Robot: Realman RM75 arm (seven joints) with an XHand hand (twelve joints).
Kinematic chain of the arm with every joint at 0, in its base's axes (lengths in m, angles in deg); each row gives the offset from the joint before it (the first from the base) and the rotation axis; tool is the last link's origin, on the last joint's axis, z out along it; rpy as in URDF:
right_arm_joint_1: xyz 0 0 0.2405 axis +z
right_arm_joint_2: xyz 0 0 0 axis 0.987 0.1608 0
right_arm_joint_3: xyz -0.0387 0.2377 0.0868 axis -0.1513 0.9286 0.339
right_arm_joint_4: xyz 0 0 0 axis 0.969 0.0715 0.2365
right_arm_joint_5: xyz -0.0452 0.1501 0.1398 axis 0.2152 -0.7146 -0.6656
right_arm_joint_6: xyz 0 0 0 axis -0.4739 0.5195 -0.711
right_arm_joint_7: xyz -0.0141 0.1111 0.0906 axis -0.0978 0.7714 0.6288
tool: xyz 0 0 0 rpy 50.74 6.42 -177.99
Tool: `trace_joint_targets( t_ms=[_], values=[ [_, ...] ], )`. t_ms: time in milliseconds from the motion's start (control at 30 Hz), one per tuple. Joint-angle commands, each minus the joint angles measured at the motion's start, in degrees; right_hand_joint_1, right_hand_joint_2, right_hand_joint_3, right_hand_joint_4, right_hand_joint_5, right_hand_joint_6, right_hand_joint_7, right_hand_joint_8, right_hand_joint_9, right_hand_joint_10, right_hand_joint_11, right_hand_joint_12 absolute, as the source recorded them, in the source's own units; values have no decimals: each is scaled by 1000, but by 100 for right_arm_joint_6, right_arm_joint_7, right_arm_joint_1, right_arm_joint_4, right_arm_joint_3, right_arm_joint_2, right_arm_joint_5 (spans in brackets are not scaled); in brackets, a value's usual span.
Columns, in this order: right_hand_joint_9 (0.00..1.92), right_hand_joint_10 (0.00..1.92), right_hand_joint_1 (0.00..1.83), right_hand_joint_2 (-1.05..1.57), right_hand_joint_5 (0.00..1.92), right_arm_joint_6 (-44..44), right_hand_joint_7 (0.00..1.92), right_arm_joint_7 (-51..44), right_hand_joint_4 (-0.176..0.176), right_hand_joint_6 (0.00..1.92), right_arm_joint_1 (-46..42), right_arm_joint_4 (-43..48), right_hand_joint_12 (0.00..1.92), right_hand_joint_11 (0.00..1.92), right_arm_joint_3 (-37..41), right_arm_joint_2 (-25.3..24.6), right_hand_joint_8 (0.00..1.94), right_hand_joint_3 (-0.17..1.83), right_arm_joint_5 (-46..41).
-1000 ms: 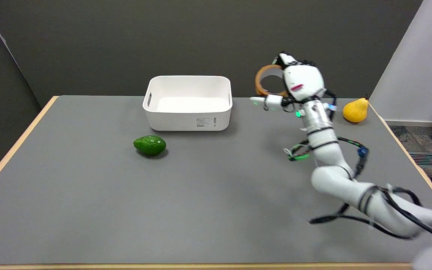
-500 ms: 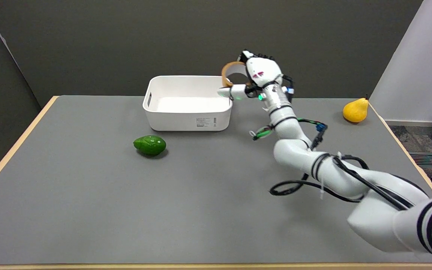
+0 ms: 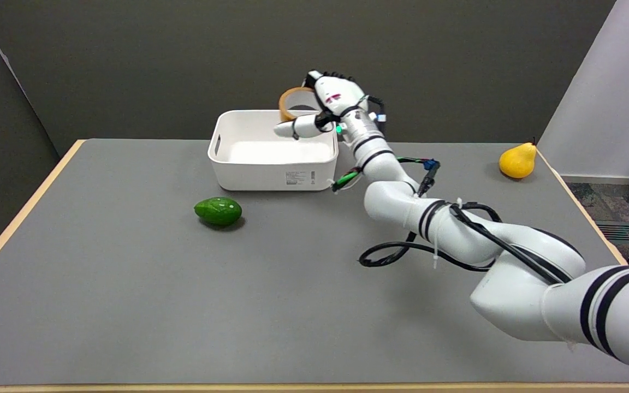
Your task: Place yellow tape into white box.
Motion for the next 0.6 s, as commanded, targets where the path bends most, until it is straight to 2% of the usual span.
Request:
trace_joint_targets(
  t_ms=[33,67,100,133,200,233,300,400,600],
  values=[
    [831,1320,1191,1205,514,1024,853,222,-176,1533,-57,-151,1921,559,-260,-503,1378,151,-142],
    [770,1292,1070,1055,469,1089,803,279,-79,1355,-103,-94,1918,502,-244,-462,1235,423,-290],
    [694,1261,915,856,412,1163,738,327,45,1124,-136,-47,1915,436,-233,-420,1051,782,-474],
    [597,1157,794,763,348,1192,649,355,81,883,-153,-23,1796,399,-230,-402,858,903,-575],
    [323,843,552,655,189,1248,379,372,70,401,-191,102,1412,283,-180,-332,447,918,-653],
    [116,662,405,571,94,1265,164,372,71,228,-216,168,1205,123,-155,-302,261,927,-661],
    [13,519,333,544,19,1251,28,372,70,191,-277,345,1129,37,-81,-225,169,915,-663],
    [-1,335,312,508,-1,1154,-1,372,61,151,-423,669,1130,-1,119,-91,6,861,-663],
    [-1,258,299,504,-1,318,-1,372,46,66,-914,1571,1006,-1,705,259,-1,890,-671]
  ],
)
